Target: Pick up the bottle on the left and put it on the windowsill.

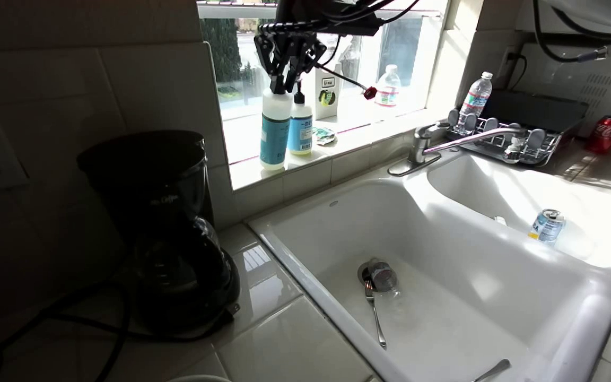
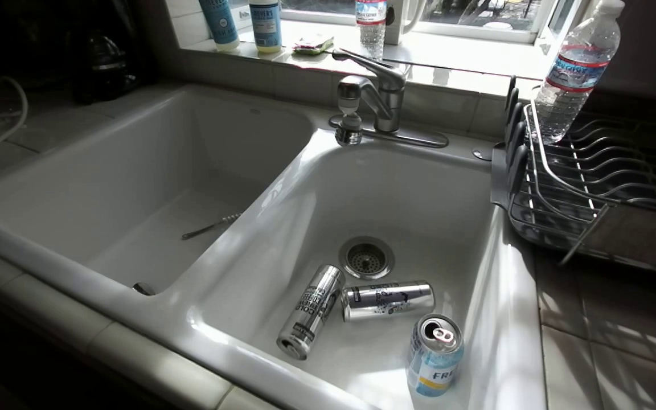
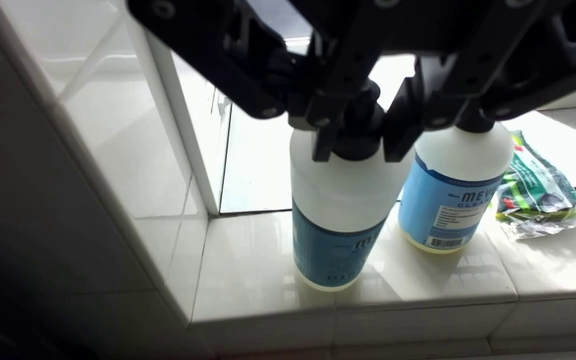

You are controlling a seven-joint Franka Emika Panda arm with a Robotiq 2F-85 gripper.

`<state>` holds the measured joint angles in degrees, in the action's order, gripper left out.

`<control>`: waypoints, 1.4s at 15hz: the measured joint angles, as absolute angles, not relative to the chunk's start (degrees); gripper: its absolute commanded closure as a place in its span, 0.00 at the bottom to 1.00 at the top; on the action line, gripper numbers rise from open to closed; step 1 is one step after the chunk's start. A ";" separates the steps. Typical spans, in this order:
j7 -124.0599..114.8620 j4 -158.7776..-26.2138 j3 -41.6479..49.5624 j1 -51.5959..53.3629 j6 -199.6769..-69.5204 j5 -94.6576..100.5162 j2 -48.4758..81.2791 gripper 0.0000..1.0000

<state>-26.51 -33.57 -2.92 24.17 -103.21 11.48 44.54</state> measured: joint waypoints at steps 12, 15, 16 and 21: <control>-25.25 -30.86 -2.91 25.01 -103.12 11.64 45.46 0.00; -26.06 -29.95 -2.99 27.04 -101.29 11.78 44.25 0.00; -26.54 -29.94 -3.21 28.16 -99.12 11.74 43.31 0.00; -35.29 -27.88 -3.16 34.79 -76.70 10.44 37.77 0.00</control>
